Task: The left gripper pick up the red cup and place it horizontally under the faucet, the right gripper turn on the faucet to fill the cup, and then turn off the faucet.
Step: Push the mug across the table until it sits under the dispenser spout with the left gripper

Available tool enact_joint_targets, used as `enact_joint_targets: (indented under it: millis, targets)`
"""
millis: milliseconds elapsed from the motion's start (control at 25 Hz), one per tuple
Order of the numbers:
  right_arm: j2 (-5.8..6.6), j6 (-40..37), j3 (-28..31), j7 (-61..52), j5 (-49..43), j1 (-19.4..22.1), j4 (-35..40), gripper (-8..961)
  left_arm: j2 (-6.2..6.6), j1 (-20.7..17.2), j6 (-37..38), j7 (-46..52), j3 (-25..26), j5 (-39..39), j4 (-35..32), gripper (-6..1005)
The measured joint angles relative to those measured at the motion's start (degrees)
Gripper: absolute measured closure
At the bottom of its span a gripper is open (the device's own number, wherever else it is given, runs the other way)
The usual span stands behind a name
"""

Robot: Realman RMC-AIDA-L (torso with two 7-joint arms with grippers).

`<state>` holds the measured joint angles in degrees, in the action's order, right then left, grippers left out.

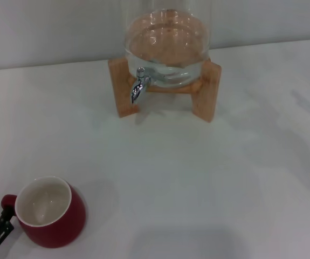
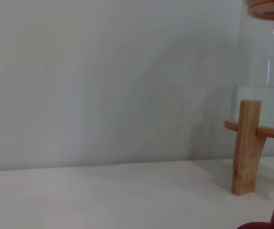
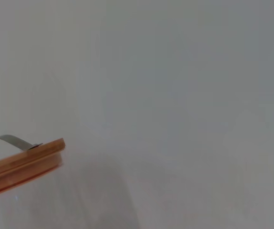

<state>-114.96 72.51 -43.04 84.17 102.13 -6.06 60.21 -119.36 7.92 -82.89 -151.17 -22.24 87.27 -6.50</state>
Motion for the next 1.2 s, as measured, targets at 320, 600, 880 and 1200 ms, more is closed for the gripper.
enact_joint_targets:
  millis: [320, 600, 880, 1200]
  targets:
    - [0.00, 0.4, 0.0, 0.0, 0.0, 0.2, 0.0, 173, 0.00, 0.2, 0.5, 0.0, 0.1, 0.1, 0.0, 208]
    - [0.00, 0.6, 0.1, 0.0, 0.0, 0.3, -0.1, 172, 0.00, 1.0, 1.0, 0.1, 0.1, 0.4, 0.0, 209]
    - [0.00, 0.6, 0.2, 0.0, 0.0, 0.6, -0.1, 173, 0.00, 1.5, 1.3, 0.1, 0.1, 0.3, 0.0, 210]
    - [0.00, 1.0, 0.8, 0.0, 0.0, 0.6, -0.1, 173, -0.07, 1.7, 1.4, 0.5, 0.1, 0.1, 0.0, 212]
